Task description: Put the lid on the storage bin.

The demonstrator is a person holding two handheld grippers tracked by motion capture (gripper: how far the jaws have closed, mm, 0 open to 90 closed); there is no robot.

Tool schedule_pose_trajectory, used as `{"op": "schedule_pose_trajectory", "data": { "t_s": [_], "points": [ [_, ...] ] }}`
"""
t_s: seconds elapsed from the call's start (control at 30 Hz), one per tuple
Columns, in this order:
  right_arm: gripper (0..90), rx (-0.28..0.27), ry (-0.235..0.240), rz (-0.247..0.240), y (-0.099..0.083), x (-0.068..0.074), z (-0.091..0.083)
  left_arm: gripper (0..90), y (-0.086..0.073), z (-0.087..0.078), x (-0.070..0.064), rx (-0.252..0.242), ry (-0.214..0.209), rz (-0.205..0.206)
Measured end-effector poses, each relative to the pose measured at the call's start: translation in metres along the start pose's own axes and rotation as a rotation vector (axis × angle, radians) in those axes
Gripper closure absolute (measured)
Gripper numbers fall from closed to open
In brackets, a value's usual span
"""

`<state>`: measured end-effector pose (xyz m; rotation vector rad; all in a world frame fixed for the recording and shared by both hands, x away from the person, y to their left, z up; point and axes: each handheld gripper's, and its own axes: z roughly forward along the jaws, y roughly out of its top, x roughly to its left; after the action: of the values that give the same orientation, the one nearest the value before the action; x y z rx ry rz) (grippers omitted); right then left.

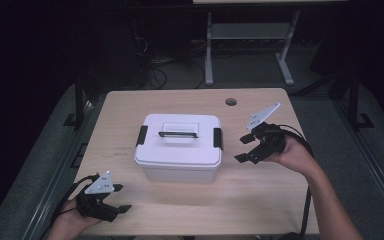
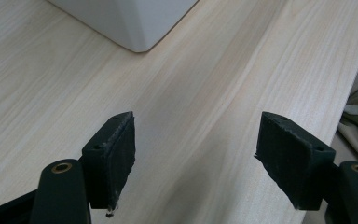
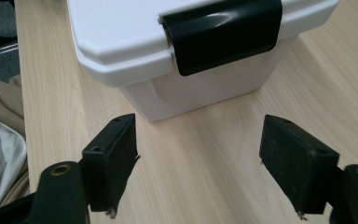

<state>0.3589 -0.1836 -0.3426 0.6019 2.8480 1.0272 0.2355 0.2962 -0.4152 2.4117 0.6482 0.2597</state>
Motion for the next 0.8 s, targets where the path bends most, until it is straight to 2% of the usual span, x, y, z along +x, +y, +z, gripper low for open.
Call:
{"op": "schedule_pose_trajectory", "data": {
  "t_s": [0.6, 0.8],
  "points": [
    [26.2, 0.003, 0.010, 0.035, -0.028, 0.001, 0.008, 27.6, -0.001, -0.001, -0.001, 0.002, 0.010, -0.009],
    [26.2, 0.002, 0.018, 0.064, -0.040, 0.001, 0.012, 27.6, -0.001, 0.000, -0.001, 0.003, 0.013, -0.007]
  ]
}}
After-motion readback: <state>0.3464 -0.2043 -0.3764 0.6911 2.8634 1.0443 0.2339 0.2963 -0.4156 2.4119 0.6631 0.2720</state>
